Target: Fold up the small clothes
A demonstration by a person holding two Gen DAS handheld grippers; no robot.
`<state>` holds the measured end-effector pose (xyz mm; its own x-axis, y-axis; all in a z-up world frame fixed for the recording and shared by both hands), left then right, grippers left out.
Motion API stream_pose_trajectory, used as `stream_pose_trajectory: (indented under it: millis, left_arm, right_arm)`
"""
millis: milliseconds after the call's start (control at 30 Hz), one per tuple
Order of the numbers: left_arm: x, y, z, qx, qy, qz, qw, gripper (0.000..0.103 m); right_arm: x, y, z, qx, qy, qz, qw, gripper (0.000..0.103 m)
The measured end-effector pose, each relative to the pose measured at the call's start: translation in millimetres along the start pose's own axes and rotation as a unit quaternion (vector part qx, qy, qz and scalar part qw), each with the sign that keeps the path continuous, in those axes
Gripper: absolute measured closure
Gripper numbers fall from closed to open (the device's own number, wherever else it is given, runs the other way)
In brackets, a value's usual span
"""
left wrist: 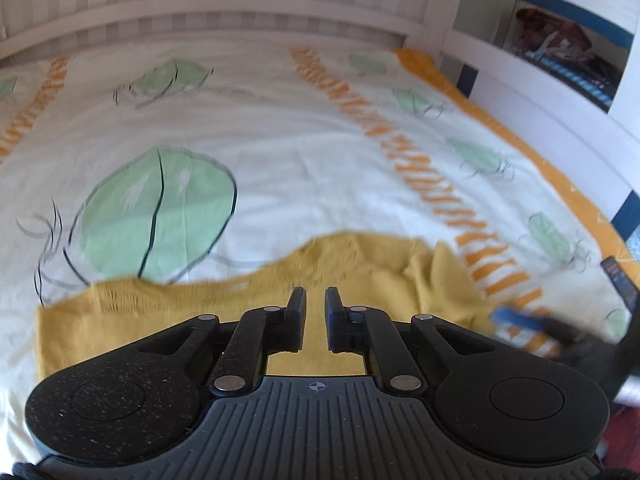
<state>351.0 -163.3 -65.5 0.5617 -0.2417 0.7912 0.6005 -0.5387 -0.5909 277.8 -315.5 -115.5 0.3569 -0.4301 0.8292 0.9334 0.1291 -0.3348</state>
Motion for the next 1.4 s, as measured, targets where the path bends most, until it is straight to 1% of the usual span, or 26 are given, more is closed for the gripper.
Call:
stream_pose_trajectory:
  millis: [100, 167, 233, 300, 400, 467, 533, 600, 633, 700, 733, 767, 833, 900, 933, 1000, 1100, 1133, 1167, 1233, 1300, 1400]
  left_arm:
    - [-16, 5, 2, -0.001, 0.0, 0.012, 0.9999, 0.093]
    - [-24, 6, 2, -0.005, 0.0, 0.016, 0.9999, 0.093]
    - [-30, 7, 1, -0.005, -0.001, 0.019, 0.9998, 0.093]
    - [-35, 8, 2, -0.006, -0.003, 0.024, 0.9997, 0.093]
    - [-42, 12, 0, -0.005, -0.007, 0.03, 0.9995, 0.093]
    - [-45, 13, 1, -0.006, -0.009, 0.034, 0.9994, 0.093]
    - [-48, 14, 0, -0.005, -0.011, 0.037, 0.9993, 0.093]
    - [-51, 15, 0, -0.005, -0.012, 0.039, 0.9992, 0.093]
    - [-52, 15, -1, -0.006, -0.012, 0.039, 0.9991, 0.093]
    - [-53, 15, -1, -0.006, -0.012, 0.04, 0.9991, 0.093]
    - [-54, 15, -1, -0.006, -0.012, 0.04, 0.9991, 0.093]
    - [-54, 16, -1, -0.006, -0.013, 0.04, 0.9991, 0.093]
    - [-55, 18, -1, -0.006, -0.015, 0.04, 0.9991, 0.093]
    - [-55, 21, -2, -0.007, -0.018, 0.041, 0.999, 0.093]
    - [-55, 23, -4, -0.009, -0.019, 0.042, 0.9989, 0.093]
    - [-54, 28, -8, -0.012, -0.019, 0.043, 0.9988, 0.093]
    - [-53, 38, -20, -0.022, -0.011, 0.045, 0.9987, 0.091]
    - [-52, 42, -24, -0.025, -0.008, 0.045, 0.9986, 0.083]
    - [-50, 46, -29, -0.029, -0.006, 0.043, 0.9987, 0.078]
    - [-47, 54, -41, -0.036, -0.001, 0.037, 0.9987, 0.078]
    - [-43, 65, -52, -0.043, 0.001, 0.035, 0.9985, 0.078]
    - [-41, 87, -65, -0.039, -0.004, 0.038, 0.9985, 0.078]
  right_arm:
    - [12, -3, -34, -0.04, 0.033, -0.012, 0.999, 0.0]
    - [15, -4, -58, -0.06, 0.075, -0.012, 0.995, 0.0]
    - [15, -7, -82, -0.072, 0.126, -0.014, 0.989, 0.0]
    - [9, -7, -103, -0.079, 0.176, -0.001, 0.981, 0.0]
    - [-1, -7, -118, -0.075, 0.225, 0.017, 0.971, 0.003]
    - [-4, -5, -118, -0.061, 0.236, 0.017, 0.97, 0.019]
    - [-4, -1, -117, -0.051, 0.232, 0.016, 0.971, 0.024]
    - [-4, 7, -117, -0.05, 0.223, 0.019, 0.973, 0.025]
    - [-5, 11, -117, -0.052, 0.219, 0.025, 0.974, 0.027]
    - [-7, 18, -115, -0.048, 0.212, 0.029, 0.976, 0.038]
    - [-8, 18, -115, -0.046, 0.207, 0.03, 0.977, 0.049]
    - [-8, 18, -114, -0.049, 0.199, 0.027, 0.978, 0.065]
    - [-5, 14, -111, -0.058, 0.175, 0.015, 0.983, 0.085]
    - [2, 8, -108, -0.059, 0.163, 0.001, 0.985, 0.087]
    - [9, 4, -105, -0.051, 0.162, -0.009, 0.985, 0.092]
    - [26, -6, -101, -0.04, 0.163, -0.034, 0.985, 0.092]
    - [58, -23, -103, -0.053, 0.148, -0.07, 0.985, 0.092]
    - [69, -28, -106, -0.06, 0.142, -0.081, 0.985, 0.092]
    - [78, -34, -110, -0.069, 0.135, -0.089, 0.984, 0.092]
    - [92, -43, -121, -0.09, 0.126, -0.103, 0.983, 0.092]
    - [97, -49, -134, -0.103, 0.13, -0.112, 0.98, 0.092]
    - [89, -51, -150, -0.104, 0.156, -0.106, 0.976, 0.092]
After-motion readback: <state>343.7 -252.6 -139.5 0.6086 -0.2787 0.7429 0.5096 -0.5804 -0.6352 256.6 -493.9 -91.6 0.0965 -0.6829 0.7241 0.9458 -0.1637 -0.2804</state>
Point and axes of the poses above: each gripper's, at about its wrist camera, not at the fingertips, and y roughly the way its jaws point, z to its left, x to its top, the point moved 9 cm from there along y, roughly the way its jaws point, and after that the axes turned 9 degrees about -z, right-handed, at the moved point
